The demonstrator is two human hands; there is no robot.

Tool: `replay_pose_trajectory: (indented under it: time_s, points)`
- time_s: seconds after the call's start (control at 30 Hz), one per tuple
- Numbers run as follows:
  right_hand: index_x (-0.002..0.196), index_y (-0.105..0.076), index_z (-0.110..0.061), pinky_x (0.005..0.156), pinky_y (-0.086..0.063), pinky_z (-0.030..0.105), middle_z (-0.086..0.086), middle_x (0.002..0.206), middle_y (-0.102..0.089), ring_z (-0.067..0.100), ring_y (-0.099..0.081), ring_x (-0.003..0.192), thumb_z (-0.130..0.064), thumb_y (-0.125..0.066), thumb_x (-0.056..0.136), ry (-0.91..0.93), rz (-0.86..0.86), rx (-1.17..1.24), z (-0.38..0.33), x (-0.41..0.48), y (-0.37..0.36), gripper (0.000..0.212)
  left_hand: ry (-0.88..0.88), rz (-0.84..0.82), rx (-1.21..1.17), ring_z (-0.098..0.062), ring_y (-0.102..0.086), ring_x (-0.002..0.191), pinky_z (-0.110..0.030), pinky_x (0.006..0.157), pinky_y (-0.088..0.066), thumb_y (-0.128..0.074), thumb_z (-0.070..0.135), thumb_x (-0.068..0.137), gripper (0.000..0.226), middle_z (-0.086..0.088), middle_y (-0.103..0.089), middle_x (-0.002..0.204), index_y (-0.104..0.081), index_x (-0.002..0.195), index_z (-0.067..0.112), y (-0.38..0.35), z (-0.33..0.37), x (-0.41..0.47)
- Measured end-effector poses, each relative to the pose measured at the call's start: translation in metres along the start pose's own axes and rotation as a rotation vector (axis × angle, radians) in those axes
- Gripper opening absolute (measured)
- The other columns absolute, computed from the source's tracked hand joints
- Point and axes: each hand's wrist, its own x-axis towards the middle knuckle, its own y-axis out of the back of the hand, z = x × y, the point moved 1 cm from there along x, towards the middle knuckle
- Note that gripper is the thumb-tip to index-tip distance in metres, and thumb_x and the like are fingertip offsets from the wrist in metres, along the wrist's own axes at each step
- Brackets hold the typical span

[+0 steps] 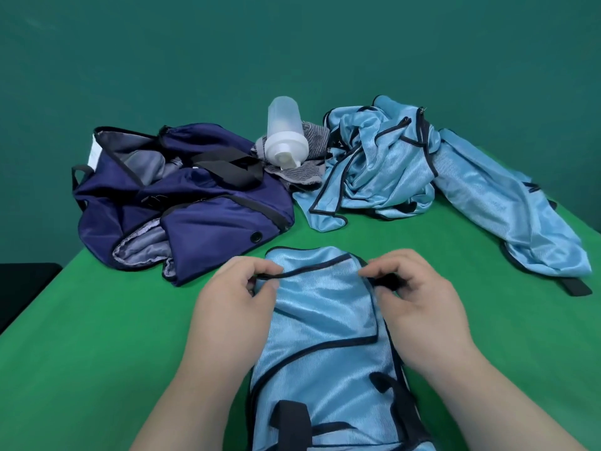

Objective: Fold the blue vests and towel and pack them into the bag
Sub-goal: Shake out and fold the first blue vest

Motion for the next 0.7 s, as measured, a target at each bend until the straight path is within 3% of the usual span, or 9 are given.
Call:
replay_pose_trajectory:
  time_s: [0.1,0.17,0.23,0.3,0.4,0.47,0.57,0.6,0.7]
  points:
    - [0.097,-0.062,-0.04,0.077,-0.035,0.0,-0.021,0.113,-0.053,-0.011,-0.051,0.101,-0.01,-0.062,0.09,-0.052,-0.007,-0.191,0.011,0.006,-0.002,0.03,-0.017,-0.079,0.19,-0.001,-0.055,0.102,-0.022,0.084,-0.044,-0.062,0.03,0.094,0.024,0.024,-0.054,0.118,-0.061,0.115,0.041,-0.007,-0.009,0.002]
    - [0.112,-0.06,-0.037,0.094,-0.038,0.015,-0.017,0.117,-0.05,0.0,-0.05,0.11,-0.033,-0.061,0.091,-0.139,-0.013,-0.289,0.017,0.008,-0.003,0.021,-0.035,-0.081,0.32,-0.008,-0.048,0.117,-0.037,0.102,-0.041,-0.059,0.037,0.094,0.036,0.022,-0.046,0.127,-0.054,0.13,0.04,-0.009,-0.013,0.002]
    - [0.117,-0.061,-0.035,0.109,-0.034,0.039,-0.015,0.113,-0.053,0.013,-0.048,0.116,-0.052,-0.052,0.091,-0.164,-0.028,-0.425,0.016,0.007,-0.004,0.033,-0.042,-0.061,0.376,-0.011,-0.047,0.114,-0.039,0.105,-0.037,-0.058,0.04,0.094,0.032,0.022,-0.045,0.122,-0.057,0.126,0.041,-0.008,-0.012,0.003]
    - [0.113,-0.061,-0.039,0.112,-0.024,0.043,-0.016,0.105,-0.056,0.013,-0.045,0.114,-0.062,-0.046,0.09,-0.16,-0.065,-0.543,0.01,0.006,-0.006,0.036,-0.05,-0.093,0.431,-0.007,-0.044,0.114,-0.033,0.102,-0.03,-0.056,0.041,0.095,0.02,0.025,-0.046,0.118,-0.06,0.115,0.043,-0.008,-0.012,0.003]
    - [0.111,-0.059,-0.041,0.116,-0.016,0.043,-0.02,0.101,-0.058,0.007,-0.045,0.113,-0.053,-0.054,0.093,-0.132,-0.108,-0.547,0.008,0.004,-0.008,0.022,-0.067,-0.087,0.285,0.009,-0.047,0.104,-0.028,0.1,-0.034,-0.061,0.032,0.094,0.008,0.032,-0.053,0.106,-0.063,0.089,0.038,-0.01,-0.012,0.002]
    - [0.098,-0.056,-0.041,0.113,-0.024,0.039,-0.022,0.092,-0.058,-0.007,-0.049,0.097,-0.039,-0.062,0.093,-0.107,-0.123,-0.466,0.005,0.002,-0.008,0.008,-0.064,-0.077,0.161,0.024,-0.044,0.099,-0.01,0.093,-0.036,-0.064,0.026,0.093,0.014,0.038,-0.053,0.102,-0.064,0.085,0.037,-0.01,-0.01,0.001]
    - [0.08,-0.057,-0.035,0.068,-0.042,0.014,-0.014,0.082,-0.064,-0.003,-0.052,0.063,-0.015,-0.068,0.088,-0.135,-0.087,-0.229,0.006,0.002,-0.007,0.024,-0.079,-0.059,0.044,0.035,-0.041,0.091,0.009,0.075,-0.027,-0.069,0.016,0.089,0.018,0.038,-0.054,0.1,-0.071,0.085,0.033,-0.009,-0.005,0.0]
    - [0.077,-0.058,-0.034,0.06,-0.04,0.012,-0.012,0.083,-0.064,-0.001,-0.053,0.062,-0.007,-0.067,0.086,-0.123,-0.051,-0.172,0.006,0.001,-0.006,0.03,-0.097,-0.049,-0.002,0.033,-0.044,0.092,0.009,0.075,-0.027,-0.071,0.013,0.087,0.019,0.036,-0.057,0.1,-0.074,0.083,0.031,-0.008,-0.005,-0.002]
    - [0.076,-0.059,-0.033,0.071,-0.039,0.007,-0.015,0.093,-0.062,0.001,-0.058,0.088,0.012,-0.063,0.078,-0.04,0.078,-0.041,0.006,0.002,-0.001,0.044,-0.153,-0.029,-0.104,0.024,-0.053,0.1,0.007,0.083,-0.031,-0.076,0.002,0.082,0.029,0.028,-0.065,0.102,-0.076,0.074,0.03,-0.005,-0.005,-0.006]
